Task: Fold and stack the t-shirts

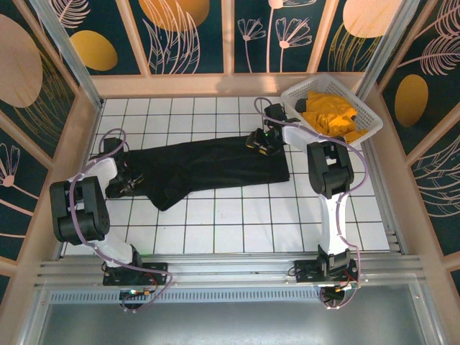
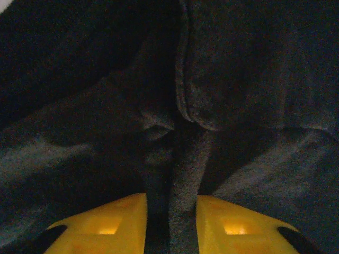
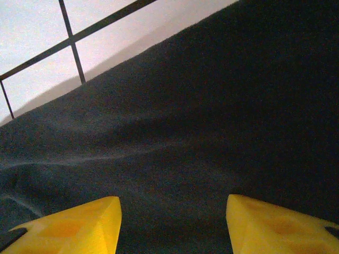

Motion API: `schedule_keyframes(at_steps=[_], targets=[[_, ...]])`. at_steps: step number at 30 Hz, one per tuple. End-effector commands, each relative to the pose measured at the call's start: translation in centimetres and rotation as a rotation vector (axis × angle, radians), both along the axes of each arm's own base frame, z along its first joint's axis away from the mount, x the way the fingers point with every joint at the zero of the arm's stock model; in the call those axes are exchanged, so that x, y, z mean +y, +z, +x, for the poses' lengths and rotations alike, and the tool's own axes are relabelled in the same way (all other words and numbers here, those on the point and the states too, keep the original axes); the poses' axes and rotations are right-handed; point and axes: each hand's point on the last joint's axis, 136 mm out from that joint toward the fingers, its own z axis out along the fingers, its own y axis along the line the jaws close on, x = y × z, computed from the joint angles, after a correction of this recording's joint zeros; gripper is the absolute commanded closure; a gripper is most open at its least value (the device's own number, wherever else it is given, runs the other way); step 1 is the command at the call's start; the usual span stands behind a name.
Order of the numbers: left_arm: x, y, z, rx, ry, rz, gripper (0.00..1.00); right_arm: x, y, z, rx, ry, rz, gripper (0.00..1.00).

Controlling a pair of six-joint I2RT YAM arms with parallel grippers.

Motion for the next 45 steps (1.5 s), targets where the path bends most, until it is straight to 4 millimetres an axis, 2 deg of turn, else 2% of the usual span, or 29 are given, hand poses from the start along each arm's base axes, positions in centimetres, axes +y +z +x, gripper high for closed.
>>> schedule_keyframes(at_steps=[1,6,11,18,22,23,25,26,28,30,32,36,38,40,43,45], targets=[[0.7,-0.1,0.4,-0.008,-0.003,0.039,0.77,-0.5,-1.6,-1.0,0.066,-0.021,-0.039,0.44],[2.1,1.6,0.7,-0.035,0.032,0.115,1.00,-0.8,-2.1,-1.1,0.080,-0.031,-0.059,0.44],[3.4,3.5,0.4,-0.048,0.071,0.188,1.00,-1.4,-2.8,-1.3,0.100,-0.044,-0.095,0.46],[4.7,3.3,-1.0,0.017,0.080,0.267,1.00,-2.0,-3.3,-1.2,0.113,-0.060,-0.122,0.46],[5.0,2.3,-1.5,0.064,0.065,0.287,1.00,-1.7,-3.5,-1.2,0.117,-0.046,-0.111,0.46],[5.1,2.8,-0.7,0.046,0.066,0.289,0.98,-1.5,-3.3,-1.2,0.109,-0.037,-0.107,0.46],[5.2,3.4,-0.4,0.031,0.068,0.292,0.78,-1.1,-2.7,-1.0,0.084,-0.015,-0.108,0.46],[5.1,3.9,-0.3,0.014,0.070,0.291,0.72,-0.8,-2.2,-0.8,0.066,-0.002,-0.109,0.45],[4.7,5.2,-0.1,-0.030,0.068,0.275,0.66,-0.4,-1.2,-0.5,0.034,0.022,-0.111,0.44],[3.4,6.6,0.2,-0.075,0.042,0.250,0.63,0.0,-0.1,-0.1,-0.004,0.044,-0.111,0.43],[1.0,7.9,0.6,-0.107,-0.020,0.239,0.62,0.3,1.1,0.2,-0.040,0.059,-0.115,0.43],[-5.9,9.0,0.7,-0.183,-0.176,0.139,0.63,0.6,3.8,0.8,-0.112,0.069,-0.117,0.42],[-9.7,8.2,-0.2,-0.166,-0.241,0.034,0.63,0.6,5.3,0.9,-0.149,0.062,-0.112,0.42],[-12.5,7.5,-1.3,-0.122,-0.268,-0.032,0.61,0.5,6.6,0.8,-0.173,0.052,-0.103,0.41],[-16.0,5.5,-3.6,-0.050,-0.218,-0.193,0.57,0.5,7.9,0.3,-0.190,0.036,-0.079,0.42],[-17.4,4.5,-4.6,-0.017,-0.148,-0.286,0.56,0.6,8.4,-0.1,-0.190,0.029,-0.064,0.42]])
